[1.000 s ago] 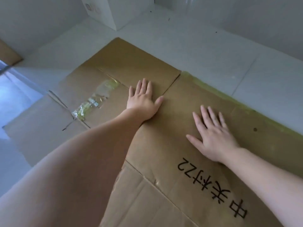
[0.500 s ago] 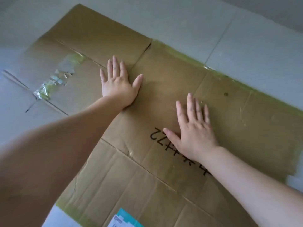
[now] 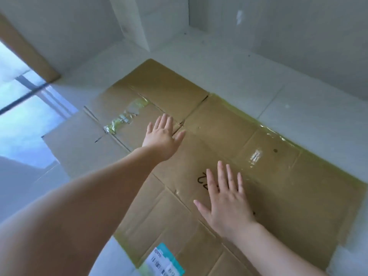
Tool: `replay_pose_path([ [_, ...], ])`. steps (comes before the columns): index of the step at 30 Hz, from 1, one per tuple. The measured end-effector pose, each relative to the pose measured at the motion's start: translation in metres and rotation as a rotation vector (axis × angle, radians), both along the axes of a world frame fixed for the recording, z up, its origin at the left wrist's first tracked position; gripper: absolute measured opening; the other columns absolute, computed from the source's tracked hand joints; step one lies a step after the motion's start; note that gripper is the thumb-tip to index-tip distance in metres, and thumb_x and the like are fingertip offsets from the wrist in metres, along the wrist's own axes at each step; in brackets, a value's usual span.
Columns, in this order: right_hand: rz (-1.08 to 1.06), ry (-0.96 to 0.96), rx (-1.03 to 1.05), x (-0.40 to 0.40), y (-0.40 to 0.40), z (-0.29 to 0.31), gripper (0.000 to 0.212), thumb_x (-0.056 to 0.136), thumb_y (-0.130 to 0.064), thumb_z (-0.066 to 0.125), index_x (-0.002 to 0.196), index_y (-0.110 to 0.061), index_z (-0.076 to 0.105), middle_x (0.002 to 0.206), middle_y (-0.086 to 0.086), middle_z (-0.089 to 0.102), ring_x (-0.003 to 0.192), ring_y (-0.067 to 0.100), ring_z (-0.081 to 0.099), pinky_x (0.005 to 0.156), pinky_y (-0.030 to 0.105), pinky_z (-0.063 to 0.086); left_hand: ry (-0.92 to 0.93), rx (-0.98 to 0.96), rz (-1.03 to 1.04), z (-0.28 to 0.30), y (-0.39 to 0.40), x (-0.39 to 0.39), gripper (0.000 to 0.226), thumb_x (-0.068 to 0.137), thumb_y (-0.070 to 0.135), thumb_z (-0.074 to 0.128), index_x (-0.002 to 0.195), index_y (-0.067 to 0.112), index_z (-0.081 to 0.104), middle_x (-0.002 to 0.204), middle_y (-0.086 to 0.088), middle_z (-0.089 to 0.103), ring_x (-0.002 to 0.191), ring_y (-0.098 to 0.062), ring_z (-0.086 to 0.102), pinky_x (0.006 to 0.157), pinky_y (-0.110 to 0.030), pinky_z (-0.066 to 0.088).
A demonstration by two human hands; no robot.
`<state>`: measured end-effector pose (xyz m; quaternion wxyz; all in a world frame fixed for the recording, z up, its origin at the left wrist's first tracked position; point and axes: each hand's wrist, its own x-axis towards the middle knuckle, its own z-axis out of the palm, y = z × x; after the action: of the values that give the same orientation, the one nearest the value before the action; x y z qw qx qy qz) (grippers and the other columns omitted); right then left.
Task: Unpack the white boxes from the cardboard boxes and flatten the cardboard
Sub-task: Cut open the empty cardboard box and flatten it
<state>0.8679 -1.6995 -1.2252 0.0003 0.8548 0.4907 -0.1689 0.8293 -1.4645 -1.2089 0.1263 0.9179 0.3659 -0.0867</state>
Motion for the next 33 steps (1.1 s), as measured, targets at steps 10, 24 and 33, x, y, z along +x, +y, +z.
replay_pose_path([
  [10, 0.479, 0.024, 0.339, -0.07, 0.111, 0.154, 0.068, 0.091, -0.048, 0.051, 0.145, -0.01, 0.036, 0.155, 0.021, 0.021, 0.14, 0.034, 0.028, 0.113, 0.047, 0.02, -0.008, 0.23, 0.583, 0.179, 0.024, -0.315, 0.046, 0.095, 0.038, 0.049, 0.135, 0.015, 0.047, 0.135, -0.009, 0.052, 0.122, -0.031, 0.05, 0.099, -0.038, 0.04],
  [24, 0.85, 0.054, 0.381, -0.184, 0.136, 0.158, 0.056, 0.074, -0.033, 0.076, 0.119, -0.004, 0.063, 0.133, 0.027, 0.051, 0.107, 0.045, 0.058, 0.093, 0.05, 0.042, -0.133, -0.181, 1.485, 0.157, -0.129, -0.529, 0.085, 0.078, 0.065, 0.061, 0.141, 0.011, 0.041, 0.14, -0.005, 0.049, 0.124, -0.023, 0.05, 0.102, -0.032, 0.04],
  [33, 0.903, 0.026, 0.372, -0.197, 0.145, 0.144, 0.044, 0.068, -0.028, 0.081, 0.102, -0.003, 0.068, 0.119, 0.028, 0.059, 0.096, 0.043, 0.063, 0.086, 0.052, 0.047, -0.249, -0.079, 1.583, 0.114, -0.11, -0.532, 0.039, 0.077, 0.04, 0.076, 0.104, 0.014, 0.066, 0.105, -0.005, 0.07, 0.094, -0.024, 0.064, 0.084, -0.033, 0.052],
])
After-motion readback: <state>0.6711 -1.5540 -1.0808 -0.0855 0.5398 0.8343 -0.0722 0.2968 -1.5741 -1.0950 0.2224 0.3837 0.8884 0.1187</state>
